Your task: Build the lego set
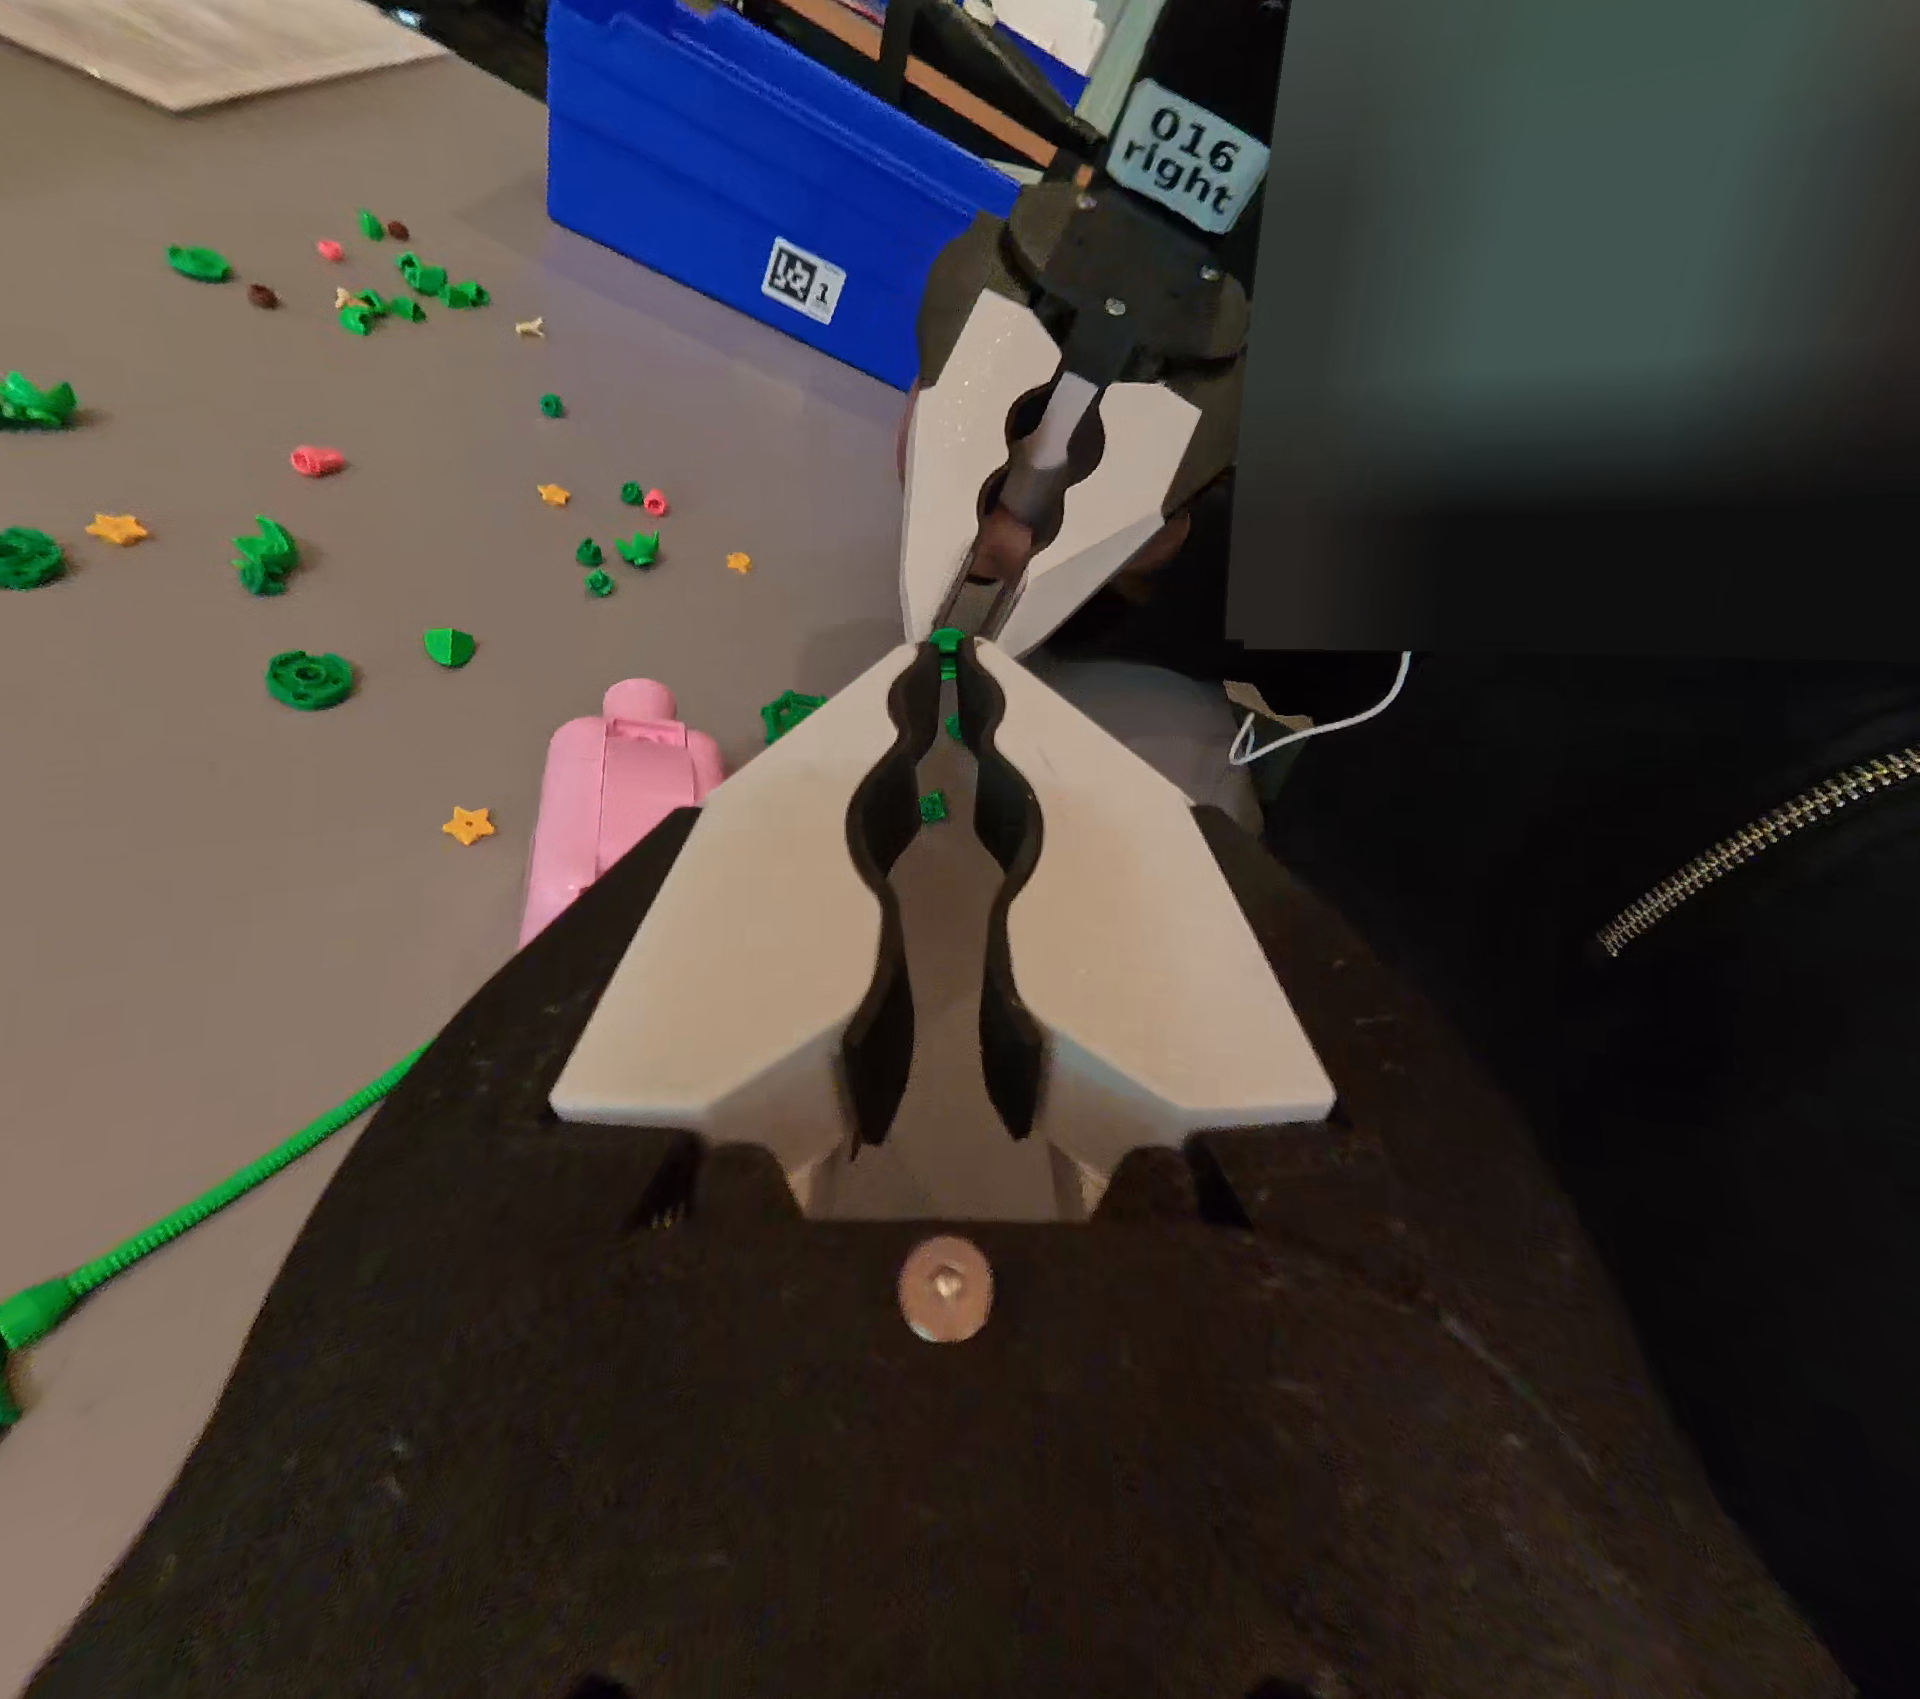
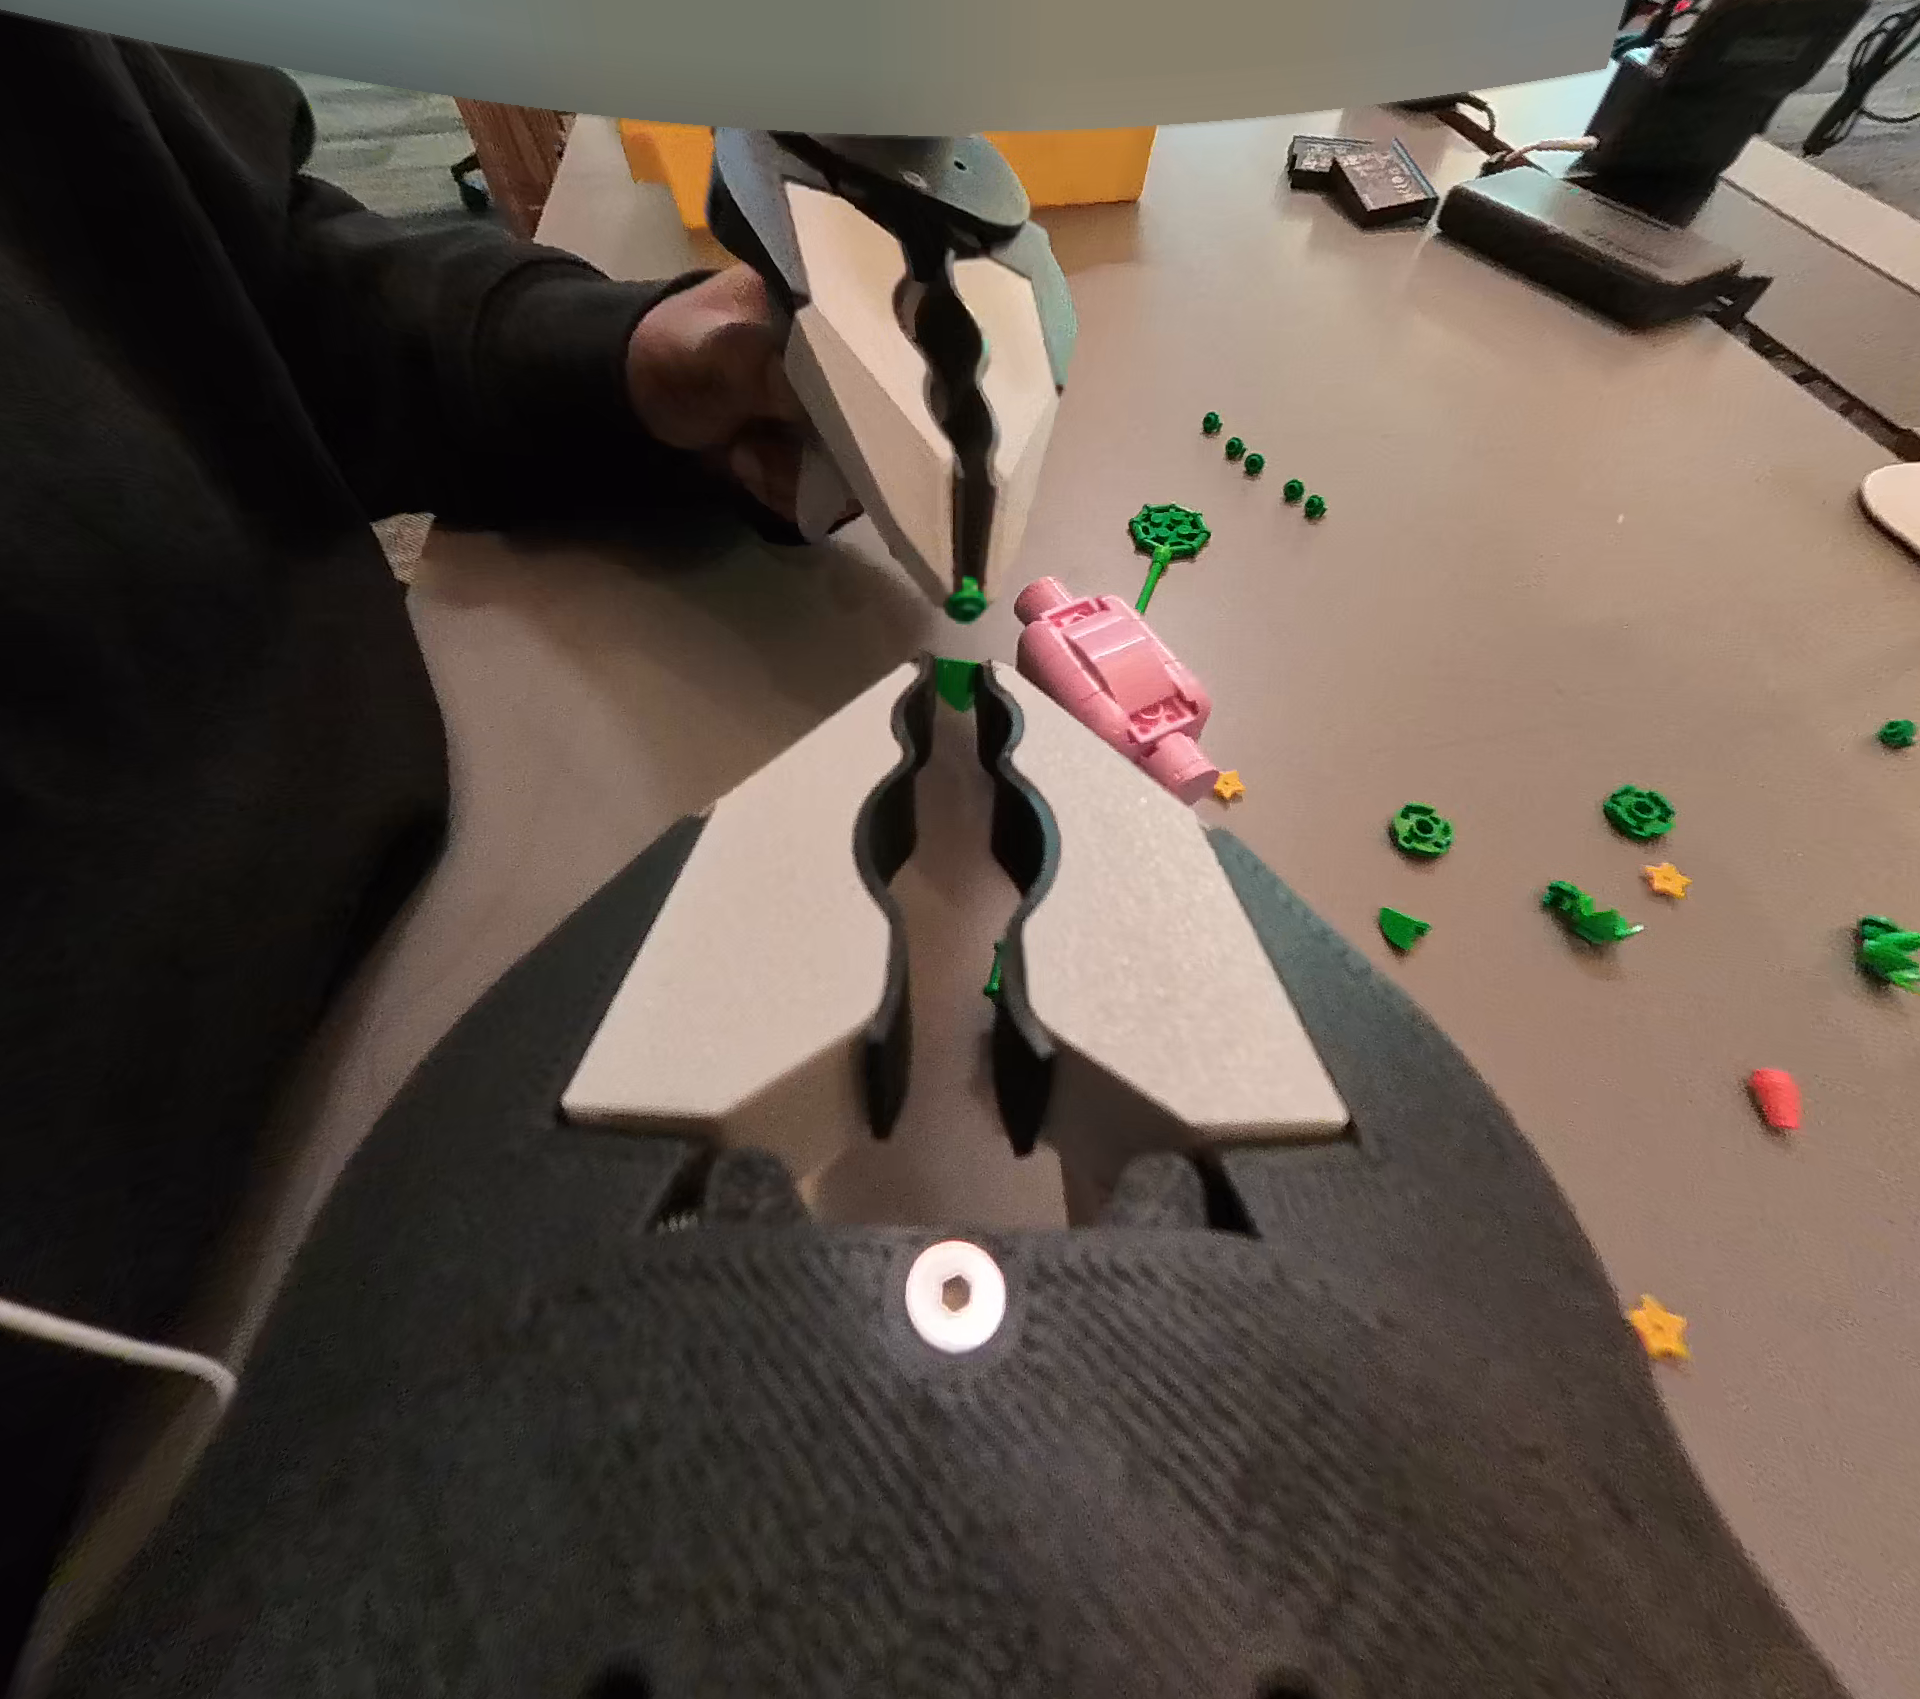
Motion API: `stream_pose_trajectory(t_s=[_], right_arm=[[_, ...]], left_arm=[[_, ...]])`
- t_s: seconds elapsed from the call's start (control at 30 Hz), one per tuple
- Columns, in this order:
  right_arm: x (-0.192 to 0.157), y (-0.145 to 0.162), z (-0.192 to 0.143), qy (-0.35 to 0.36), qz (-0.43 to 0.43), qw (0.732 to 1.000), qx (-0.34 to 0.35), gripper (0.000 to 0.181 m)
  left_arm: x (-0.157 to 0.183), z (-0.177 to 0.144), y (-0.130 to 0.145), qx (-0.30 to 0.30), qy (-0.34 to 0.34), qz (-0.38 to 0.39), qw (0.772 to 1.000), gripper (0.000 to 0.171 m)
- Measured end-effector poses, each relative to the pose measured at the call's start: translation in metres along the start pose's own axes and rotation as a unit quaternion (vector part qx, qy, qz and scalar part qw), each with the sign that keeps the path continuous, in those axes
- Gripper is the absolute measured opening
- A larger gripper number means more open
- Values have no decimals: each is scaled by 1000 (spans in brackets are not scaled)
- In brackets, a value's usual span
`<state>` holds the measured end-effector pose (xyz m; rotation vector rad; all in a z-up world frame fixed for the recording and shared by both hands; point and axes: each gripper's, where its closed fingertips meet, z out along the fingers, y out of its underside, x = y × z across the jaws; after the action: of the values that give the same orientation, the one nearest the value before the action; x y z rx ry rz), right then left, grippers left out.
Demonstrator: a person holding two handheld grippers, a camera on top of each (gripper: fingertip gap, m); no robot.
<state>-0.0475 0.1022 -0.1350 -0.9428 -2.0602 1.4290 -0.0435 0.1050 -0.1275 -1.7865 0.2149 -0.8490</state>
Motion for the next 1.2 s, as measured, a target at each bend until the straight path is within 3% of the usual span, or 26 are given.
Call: stream_pose_trajectory(t_s=[0.3,0.5,1.2], right_arm=[[-4,5,1,9,-40,999,-18,5],[-8,4,-3,-35,7,999,1,6],[-16,15,-4,-38,-27,998,-35,5]], left_arm=[[0,6,12,-34,5,-4,999,1],[5,8,14,-43,15,7,999,1],[8,13,25,-71,19,-5,997,1]])
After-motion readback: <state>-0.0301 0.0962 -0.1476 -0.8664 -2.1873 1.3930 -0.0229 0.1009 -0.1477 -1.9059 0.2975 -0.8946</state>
